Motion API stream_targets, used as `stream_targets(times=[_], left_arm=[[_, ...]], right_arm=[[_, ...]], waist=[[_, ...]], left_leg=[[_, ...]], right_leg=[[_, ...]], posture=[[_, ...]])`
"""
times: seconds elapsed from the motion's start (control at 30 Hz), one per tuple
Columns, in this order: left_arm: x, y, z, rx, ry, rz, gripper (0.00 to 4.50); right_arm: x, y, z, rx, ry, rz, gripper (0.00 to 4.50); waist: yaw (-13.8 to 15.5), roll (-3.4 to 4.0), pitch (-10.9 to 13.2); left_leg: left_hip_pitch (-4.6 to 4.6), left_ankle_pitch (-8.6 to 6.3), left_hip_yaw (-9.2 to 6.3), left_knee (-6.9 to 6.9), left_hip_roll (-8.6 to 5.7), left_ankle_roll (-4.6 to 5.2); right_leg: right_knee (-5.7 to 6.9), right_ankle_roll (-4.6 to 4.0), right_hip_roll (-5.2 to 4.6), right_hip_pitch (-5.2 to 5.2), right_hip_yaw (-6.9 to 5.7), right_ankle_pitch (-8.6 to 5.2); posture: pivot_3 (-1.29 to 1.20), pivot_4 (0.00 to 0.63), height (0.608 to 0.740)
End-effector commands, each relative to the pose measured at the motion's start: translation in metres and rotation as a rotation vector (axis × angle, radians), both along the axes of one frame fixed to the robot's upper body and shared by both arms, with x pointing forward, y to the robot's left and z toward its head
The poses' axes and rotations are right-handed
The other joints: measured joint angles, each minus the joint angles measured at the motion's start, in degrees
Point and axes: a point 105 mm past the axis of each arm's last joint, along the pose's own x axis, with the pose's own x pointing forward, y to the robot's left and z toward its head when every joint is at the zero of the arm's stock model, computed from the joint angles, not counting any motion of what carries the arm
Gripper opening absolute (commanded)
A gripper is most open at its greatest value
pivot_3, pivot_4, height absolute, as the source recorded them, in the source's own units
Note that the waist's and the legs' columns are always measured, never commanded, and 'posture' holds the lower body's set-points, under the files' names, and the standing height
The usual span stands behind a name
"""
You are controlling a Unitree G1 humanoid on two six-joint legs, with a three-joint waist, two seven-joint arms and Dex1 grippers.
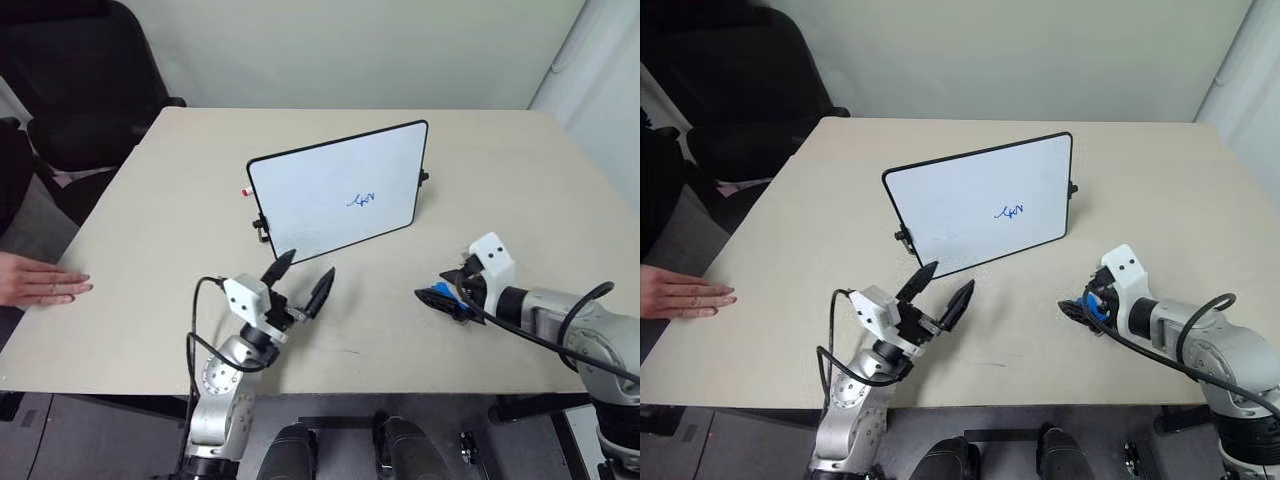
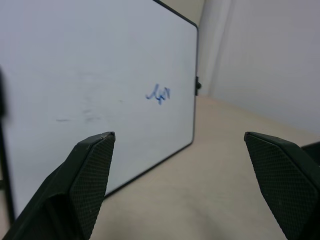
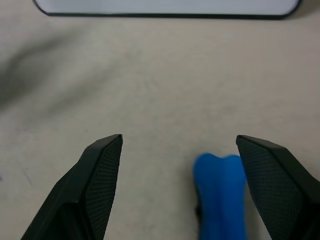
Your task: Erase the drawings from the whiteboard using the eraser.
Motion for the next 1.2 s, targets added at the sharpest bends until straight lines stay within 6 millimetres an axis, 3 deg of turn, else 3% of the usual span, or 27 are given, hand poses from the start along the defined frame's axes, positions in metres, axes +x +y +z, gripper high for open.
stream_targets(times=[0.03,0.5,0.73,0.97,1.0,1.2], left_arm=[[-0.005,-0.003,0.015,-0.006,-0.063,-0.002,4.5],[-0.005,-0.003,0.013,-0.009,-0.057,-0.003,4.5],[-0.004,-0.002,0.013,-0.01,-0.056,-0.002,4.5],[-0.005,-0.004,0.012,-0.013,-0.052,-0.007,4.5],[-0.005,-0.004,0.012,-0.014,-0.052,-0.007,4.5],[-0.004,-0.005,0.011,-0.015,-0.052,-0.009,4.5]], right_arm=[[0.0,-0.012,0.003,-0.027,-0.016,-0.048,3.83],[-0.003,-0.028,-0.021,-0.064,0.06,-0.09,3.83],[-0.006,-0.026,-0.026,-0.057,0.088,-0.071,3.83],[-0.011,-0.023,-0.03,-0.065,0.113,-0.032,1.64],[-0.012,-0.023,-0.031,-0.071,0.115,-0.026,1.64],[-0.014,-0.02,-0.033,-0.087,0.11,0.008,0.38]], waist=[[0.0,-0.01,0.01],[0.02,-0.01,0.01],[0.02,-0.01,0.01],[0.02,-0.01,0.01],[0.02,-0.02,0.01],[0.01,-0.03,0.0]], left_leg=[[0.0,-0.01,0.0,0.0,0.01,0.0],[0.0,-0.03,0.0,0.01,0.0,0.04],[0.0,-0.05,0.02,0.01,-0.02,0.06],[0.0,-0.06,0.02,0.01,-0.02,0.07],[0.01,-0.06,0.02,0.01,-0.02,0.07],[0.03,-0.06,0.02,0.02,-0.02,0.07]], right_leg=[[0.0,0.01,0.01,0.0,0.0,-0.01],[0.0,0.05,0.04,0.01,0.07,-0.03],[0.0,0.08,0.04,0.01,0.11,-0.05],[0.0,0.09,0.05,0.01,0.11,-0.05],[0.0,0.09,0.05,0.01,0.11,-0.06],[0.0,0.1,0.06,0.05,0.12,-0.07]], posture=[[0.0,0.15,0.74],[0.0,0.15,0.74],[0.0,0.15,0.74],[0.0,0.15,0.74],[0.0,0.15,0.74],[0.0,0.15,0.74]])
